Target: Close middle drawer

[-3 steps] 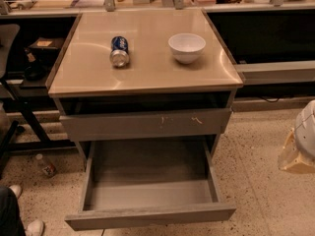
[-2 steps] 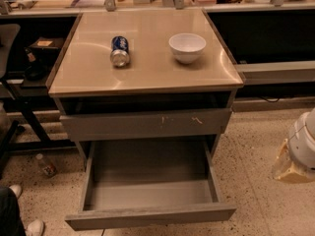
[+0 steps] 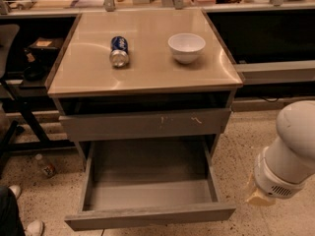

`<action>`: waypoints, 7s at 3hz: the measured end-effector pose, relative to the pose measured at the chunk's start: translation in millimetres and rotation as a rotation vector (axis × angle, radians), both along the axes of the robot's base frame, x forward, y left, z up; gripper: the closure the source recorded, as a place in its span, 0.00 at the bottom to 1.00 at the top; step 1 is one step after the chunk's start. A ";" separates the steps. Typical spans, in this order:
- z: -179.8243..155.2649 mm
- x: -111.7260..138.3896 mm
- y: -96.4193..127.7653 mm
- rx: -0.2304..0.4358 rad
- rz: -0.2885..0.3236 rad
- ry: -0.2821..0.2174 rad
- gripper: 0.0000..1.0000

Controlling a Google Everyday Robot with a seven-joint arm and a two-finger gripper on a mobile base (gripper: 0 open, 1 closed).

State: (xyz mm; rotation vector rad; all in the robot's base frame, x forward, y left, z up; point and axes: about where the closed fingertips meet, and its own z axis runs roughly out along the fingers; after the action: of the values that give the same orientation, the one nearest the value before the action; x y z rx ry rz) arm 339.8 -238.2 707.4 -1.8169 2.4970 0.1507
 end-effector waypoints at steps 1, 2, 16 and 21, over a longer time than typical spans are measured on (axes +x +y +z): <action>-44.7 -2.9 19.0 0.017 -0.005 0.061 1.00; -48.0 -3.8 19.3 0.020 -0.010 0.067 1.00; -298.0 63.7 107.4 0.120 -0.124 0.015 1.00; -300.1 81.7 119.0 0.130 -0.108 0.000 0.11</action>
Offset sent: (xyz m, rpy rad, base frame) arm -0.0024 0.0160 -0.0376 0.0147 0.0510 -0.0026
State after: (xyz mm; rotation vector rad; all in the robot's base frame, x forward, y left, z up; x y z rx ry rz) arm 421.5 -119.2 407.3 -1.6296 2.5135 0.3004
